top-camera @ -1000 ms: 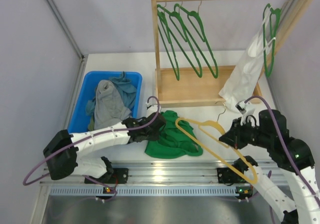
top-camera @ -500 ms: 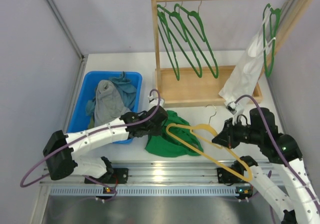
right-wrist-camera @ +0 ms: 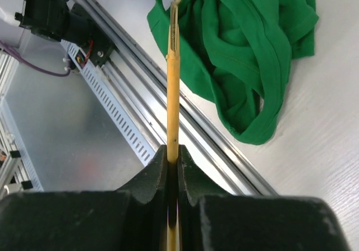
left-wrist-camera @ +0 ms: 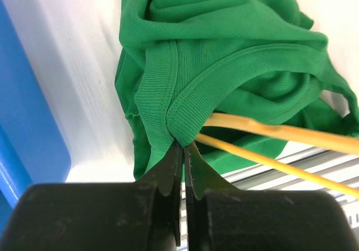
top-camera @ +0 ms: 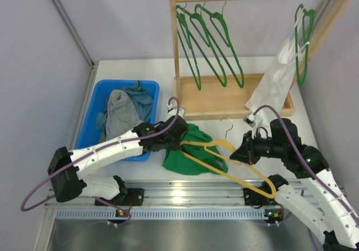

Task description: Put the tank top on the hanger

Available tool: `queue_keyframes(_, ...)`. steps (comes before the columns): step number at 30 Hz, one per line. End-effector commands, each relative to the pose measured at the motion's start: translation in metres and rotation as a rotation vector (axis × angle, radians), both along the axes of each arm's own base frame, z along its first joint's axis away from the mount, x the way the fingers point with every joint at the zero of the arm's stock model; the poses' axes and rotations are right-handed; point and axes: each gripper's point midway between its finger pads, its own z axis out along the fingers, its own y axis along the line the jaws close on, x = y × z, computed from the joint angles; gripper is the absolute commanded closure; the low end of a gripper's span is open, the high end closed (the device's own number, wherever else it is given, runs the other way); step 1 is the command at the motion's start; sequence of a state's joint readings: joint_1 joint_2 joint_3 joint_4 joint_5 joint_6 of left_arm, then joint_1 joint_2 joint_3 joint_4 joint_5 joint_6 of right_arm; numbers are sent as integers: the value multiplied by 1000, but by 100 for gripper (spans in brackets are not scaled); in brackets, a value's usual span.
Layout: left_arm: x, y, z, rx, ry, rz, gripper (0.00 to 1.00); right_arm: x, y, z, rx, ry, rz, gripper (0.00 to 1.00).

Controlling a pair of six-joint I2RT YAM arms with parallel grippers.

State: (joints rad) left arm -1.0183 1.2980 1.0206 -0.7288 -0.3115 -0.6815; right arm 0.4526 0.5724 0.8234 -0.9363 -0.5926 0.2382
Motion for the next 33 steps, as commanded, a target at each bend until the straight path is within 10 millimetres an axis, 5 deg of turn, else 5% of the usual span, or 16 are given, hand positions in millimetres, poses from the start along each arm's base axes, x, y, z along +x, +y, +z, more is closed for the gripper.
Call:
queue_keyframes(1, 2, -7, 27, -51, -35, -23, 100, 13, 18, 17, 63, -95, 26, 100)
queue_keyframes(11, 0, -13, 47, -75, -41, -60, 100, 34, 52, 17, 102, -207, 15, 100)
queue_keyframes(16, -2, -11, 57, -68, -38, -78, 100, 44, 51, 19, 117, -276, -48, 100)
queue_keyframes(33, 0, -19, 89, -99, -82, -95, 100, 36, 90, 17, 249, -345, 42, 100)
